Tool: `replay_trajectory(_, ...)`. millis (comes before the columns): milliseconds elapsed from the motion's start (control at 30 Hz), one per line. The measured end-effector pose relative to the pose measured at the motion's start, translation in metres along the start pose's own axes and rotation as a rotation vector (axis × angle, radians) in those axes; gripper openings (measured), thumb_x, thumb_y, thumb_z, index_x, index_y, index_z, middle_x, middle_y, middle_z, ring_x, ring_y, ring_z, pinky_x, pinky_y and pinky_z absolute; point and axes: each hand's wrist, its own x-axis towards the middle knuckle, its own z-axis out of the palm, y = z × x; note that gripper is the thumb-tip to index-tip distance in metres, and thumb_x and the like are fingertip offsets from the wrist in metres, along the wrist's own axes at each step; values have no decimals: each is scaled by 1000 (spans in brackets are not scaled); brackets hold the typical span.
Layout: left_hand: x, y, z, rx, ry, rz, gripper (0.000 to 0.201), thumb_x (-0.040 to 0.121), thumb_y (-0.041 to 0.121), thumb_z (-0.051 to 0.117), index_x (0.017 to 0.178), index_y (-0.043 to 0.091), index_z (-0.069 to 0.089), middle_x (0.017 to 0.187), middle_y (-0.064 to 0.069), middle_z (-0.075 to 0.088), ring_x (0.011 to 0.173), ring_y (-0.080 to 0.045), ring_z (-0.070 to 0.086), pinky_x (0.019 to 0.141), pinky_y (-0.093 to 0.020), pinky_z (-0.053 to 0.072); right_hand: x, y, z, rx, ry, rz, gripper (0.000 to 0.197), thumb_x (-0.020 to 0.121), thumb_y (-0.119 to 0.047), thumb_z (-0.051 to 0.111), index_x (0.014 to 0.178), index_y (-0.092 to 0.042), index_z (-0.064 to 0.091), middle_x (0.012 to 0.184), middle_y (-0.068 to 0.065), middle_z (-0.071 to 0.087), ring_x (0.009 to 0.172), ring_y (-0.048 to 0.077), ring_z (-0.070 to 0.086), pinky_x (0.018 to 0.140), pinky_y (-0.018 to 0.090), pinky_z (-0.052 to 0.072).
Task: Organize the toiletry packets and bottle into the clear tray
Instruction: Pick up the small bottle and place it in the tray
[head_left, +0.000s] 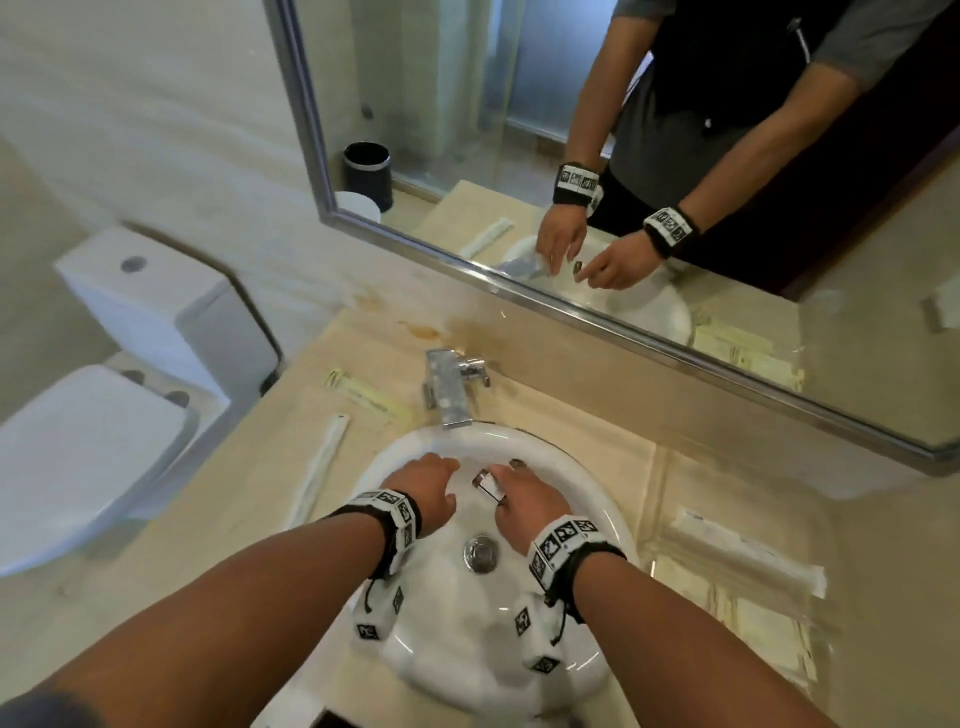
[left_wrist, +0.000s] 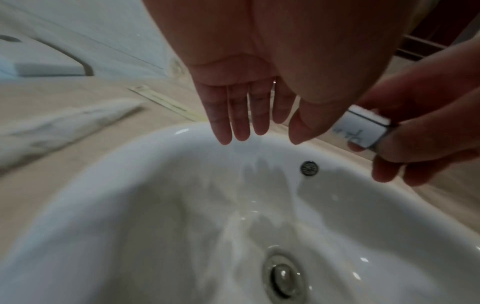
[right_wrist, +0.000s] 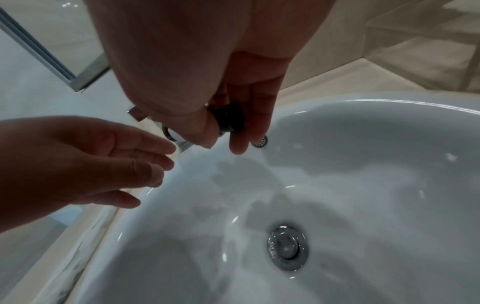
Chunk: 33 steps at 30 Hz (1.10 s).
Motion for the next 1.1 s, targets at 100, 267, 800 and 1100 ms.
replay_trajectory(100, -6, -35, -10, 56, -2, -65, 59, 93, 34, 50, 149, 26, 35, 148, -4, 41, 131, -27, 44, 106, -39, 41, -2, -21, 8, -7, -4, -3, 58, 95, -20, 47, 151, -32, 39, 145, 8, 48, 121, 31, 59, 101, 37, 49)
replay_trajectory(267, -1, -66, -33, 125, -1, -86, 58, 93, 33, 50, 148, 26, 34, 147, -6, 41, 130, -28, 43, 102, -38, 42, 4, -51, 13, 20, 28, 16, 35, 96, -28, 44, 128, -23, 56, 112, 8, 60, 95, 29, 63, 81, 36, 50)
replay_trajectory(800, 82, -136, -99, 520, -3, 171, 44, 85, 12, 53, 128, 16, 48, 126, -11, 48, 116, -35, 47, 87, -44, 49, 53, -116, 16, 61, 59, 132, 39, 100, -30, 40, 136, -27, 53, 124, 5, 57, 105, 27, 63, 87, 36, 51)
replay_trajectory(1100, 125, -146, -90, 568, -31, 151, 41, 91, 14, 47, 132, 15, 46, 132, -9, 46, 122, -31, 45, 90, -45, 47, 75, -148, 24, 102, 37, 152, 30, 98, -30, 41, 121, -19, 57, 116, 8, 57, 102, 30, 62, 81, 35, 48)
